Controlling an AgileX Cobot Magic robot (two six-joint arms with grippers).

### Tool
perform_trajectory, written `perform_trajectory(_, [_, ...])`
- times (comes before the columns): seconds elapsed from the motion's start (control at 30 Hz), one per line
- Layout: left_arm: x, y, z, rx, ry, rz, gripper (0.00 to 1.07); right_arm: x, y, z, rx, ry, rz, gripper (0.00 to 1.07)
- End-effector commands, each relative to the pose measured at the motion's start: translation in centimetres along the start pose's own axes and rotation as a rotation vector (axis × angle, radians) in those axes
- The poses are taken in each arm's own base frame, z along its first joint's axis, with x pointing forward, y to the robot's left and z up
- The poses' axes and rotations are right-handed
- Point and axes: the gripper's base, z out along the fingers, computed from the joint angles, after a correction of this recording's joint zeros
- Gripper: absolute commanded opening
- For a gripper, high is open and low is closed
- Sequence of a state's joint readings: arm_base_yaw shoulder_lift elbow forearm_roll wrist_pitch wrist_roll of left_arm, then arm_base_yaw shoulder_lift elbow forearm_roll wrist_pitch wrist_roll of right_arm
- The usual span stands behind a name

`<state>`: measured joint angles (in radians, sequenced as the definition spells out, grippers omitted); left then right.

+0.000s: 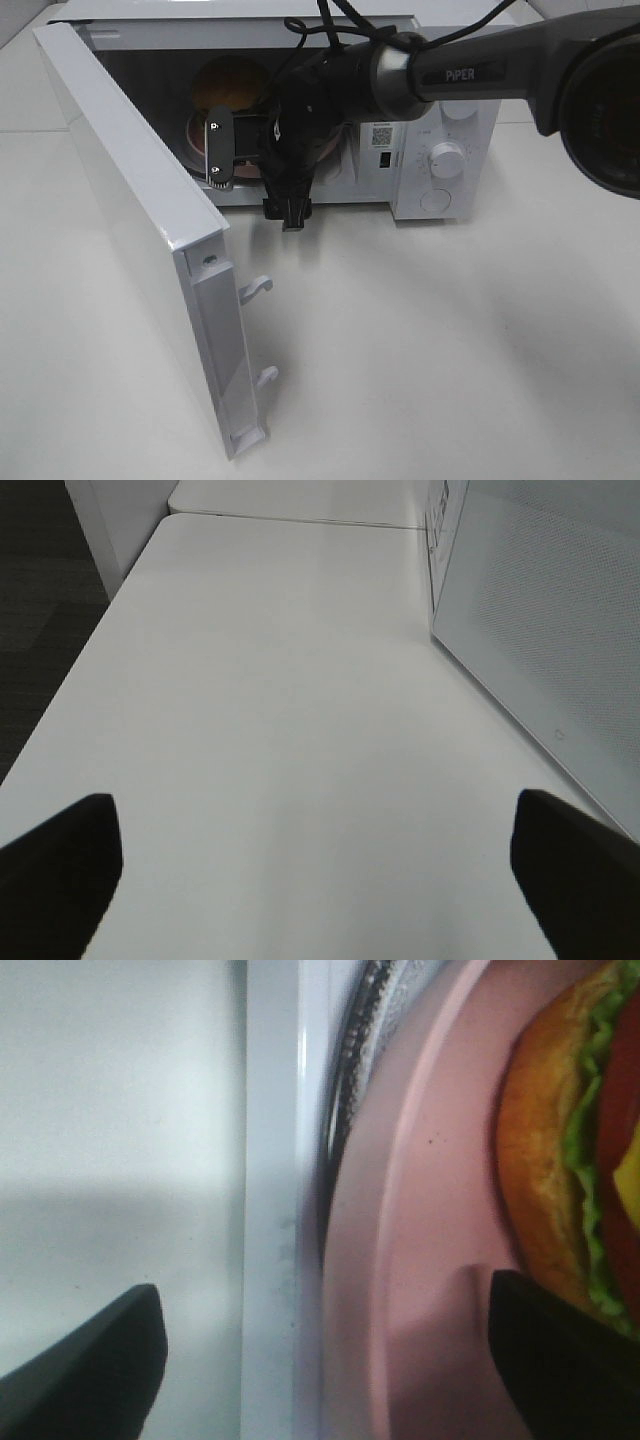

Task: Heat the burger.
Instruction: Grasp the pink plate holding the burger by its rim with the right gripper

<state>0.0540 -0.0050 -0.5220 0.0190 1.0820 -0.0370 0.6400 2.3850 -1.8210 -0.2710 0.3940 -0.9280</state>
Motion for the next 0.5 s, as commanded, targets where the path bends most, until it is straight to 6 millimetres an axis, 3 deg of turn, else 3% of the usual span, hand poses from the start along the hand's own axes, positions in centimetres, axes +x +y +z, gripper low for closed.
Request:
perform_trajectory(0.03, [-0.02, 0.05, 0.01, -0.008, -0.013, 0.001, 0.98, -0.11, -0.05, 0.28, 0.011, -0.011, 0.010, 0.78])
perform_trajectory(0.4, [-0.02, 0.08, 0.01, -0.011, -0.013, 0.002, 0.98, 0.54, 0.25, 1.10, -0.002, -0.003, 0.043, 0.73])
perform_trajectory(0.43, [-0.02, 0.08, 0.01, -0.011, -0.013, 0.002, 0.98, 0.54, 0.25, 1.10, -0.002, -0.003, 0.044, 0.67])
perform_trajectory(0.47, [-0.02, 0.08, 0.01, -0.011, -0.013, 0.002, 0.98, 0.54, 0.25, 1.10, -0.002, -0.003, 0.044, 0.67])
perform_trajectory(0.5, [-0.02, 0.08, 0.01, -0.011, -0.013, 0.002, 0.98, 0.54, 0.26, 1.10, -0.003, -0.002, 0.044, 0.55])
